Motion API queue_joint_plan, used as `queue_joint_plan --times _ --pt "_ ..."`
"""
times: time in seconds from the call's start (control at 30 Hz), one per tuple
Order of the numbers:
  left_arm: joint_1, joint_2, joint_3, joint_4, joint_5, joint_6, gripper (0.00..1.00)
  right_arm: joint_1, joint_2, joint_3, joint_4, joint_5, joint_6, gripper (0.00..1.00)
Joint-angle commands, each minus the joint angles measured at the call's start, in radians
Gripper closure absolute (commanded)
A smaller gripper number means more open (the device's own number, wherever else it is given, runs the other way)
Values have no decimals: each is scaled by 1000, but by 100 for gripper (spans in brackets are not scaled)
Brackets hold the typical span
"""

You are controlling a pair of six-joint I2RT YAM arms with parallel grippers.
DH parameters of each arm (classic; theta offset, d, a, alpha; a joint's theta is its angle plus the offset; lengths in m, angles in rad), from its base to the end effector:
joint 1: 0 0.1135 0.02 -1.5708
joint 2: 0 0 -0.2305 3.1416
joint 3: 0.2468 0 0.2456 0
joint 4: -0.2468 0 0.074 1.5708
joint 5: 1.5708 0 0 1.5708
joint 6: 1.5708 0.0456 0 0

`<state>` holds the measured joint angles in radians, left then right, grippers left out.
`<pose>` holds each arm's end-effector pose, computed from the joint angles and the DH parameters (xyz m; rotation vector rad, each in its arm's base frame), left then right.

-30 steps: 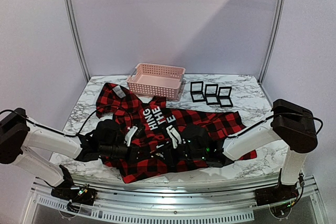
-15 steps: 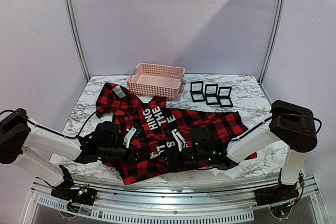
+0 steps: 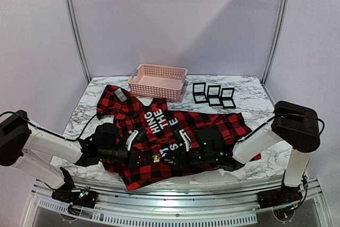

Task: Remove the brooch from the garment
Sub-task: Open the brooch with the flattened clothing.

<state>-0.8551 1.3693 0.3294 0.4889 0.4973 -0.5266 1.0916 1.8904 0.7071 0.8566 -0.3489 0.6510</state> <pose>0.1433 -0.1979 0.1046 0.7074 2.2447 -1.2863 0.1469 0.3166 0.0970 -0.7405 2.0540 1.4342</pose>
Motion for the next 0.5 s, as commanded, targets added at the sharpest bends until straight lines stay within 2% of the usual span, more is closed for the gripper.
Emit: queue_joint_plan --times 0.0,0.47 --pt "5 -6 -2 22 47 7 100 -4 10 24 11 -48 2 46" --pt "5 -5 2 27 47 5 100 -5 65 63 -11 -108 4 56"
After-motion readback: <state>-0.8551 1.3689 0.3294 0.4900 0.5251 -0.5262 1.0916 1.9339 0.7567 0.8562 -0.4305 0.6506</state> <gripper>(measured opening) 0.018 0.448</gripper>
